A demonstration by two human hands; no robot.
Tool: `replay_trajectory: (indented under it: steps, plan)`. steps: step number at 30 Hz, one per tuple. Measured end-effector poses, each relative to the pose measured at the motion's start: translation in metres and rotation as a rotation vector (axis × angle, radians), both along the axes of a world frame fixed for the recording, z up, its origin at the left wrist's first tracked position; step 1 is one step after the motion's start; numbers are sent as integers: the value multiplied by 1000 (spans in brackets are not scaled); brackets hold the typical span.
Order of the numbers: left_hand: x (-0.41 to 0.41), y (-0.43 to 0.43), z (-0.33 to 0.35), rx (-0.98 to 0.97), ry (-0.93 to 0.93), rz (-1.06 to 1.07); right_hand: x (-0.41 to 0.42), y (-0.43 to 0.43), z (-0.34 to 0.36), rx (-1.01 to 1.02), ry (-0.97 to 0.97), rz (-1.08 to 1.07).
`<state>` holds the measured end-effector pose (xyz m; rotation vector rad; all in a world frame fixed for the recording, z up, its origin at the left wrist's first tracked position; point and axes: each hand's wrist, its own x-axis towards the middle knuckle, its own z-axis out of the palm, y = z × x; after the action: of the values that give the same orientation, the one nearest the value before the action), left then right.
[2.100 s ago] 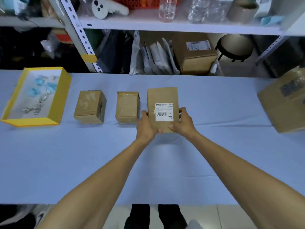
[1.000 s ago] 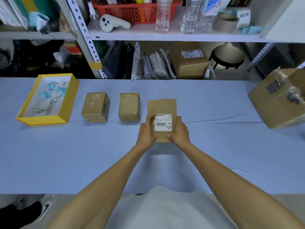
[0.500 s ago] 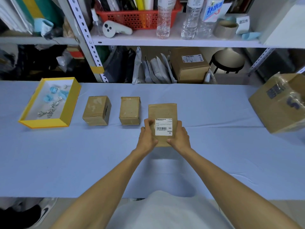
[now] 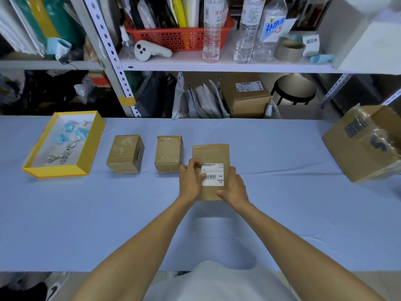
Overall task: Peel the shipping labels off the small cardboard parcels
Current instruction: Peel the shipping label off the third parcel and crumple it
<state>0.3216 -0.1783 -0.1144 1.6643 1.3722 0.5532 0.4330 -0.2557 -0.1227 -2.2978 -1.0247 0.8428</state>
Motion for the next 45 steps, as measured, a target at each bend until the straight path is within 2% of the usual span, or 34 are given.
replay_trajectory:
  steps: [4, 8, 11, 14, 19, 24, 31, 35, 45]
  plan:
    - [12, 13, 6, 36, 22, 54, 1, 1, 1, -4, 7, 5]
    - [17, 17, 2, 97, 134, 81, 1, 1, -1, -6, 2, 6]
    - [20, 18, -1, 63, 156, 42, 3, 3, -3, -17, -10, 4]
    - [17, 19, -1, 21, 78, -19, 5, 5, -3, -27, -3, 0]
    - [-2, 17, -5, 57, -63, -59, 8, 7, -6, -21, 8, 1]
    - [-3, 21, -8, 28, -98, -16, 14, 5, -6, -6, 52, 31]
    - [7, 31, -11, 5, -15, 63, 20, 6, -3, -10, 95, 75]
    - [8, 31, -12, 27, 23, 47, 19, 4, -2, -46, 118, 96]
    - [10, 26, -6, 60, 113, -16, 22, -1, -2, 15, 130, 137]
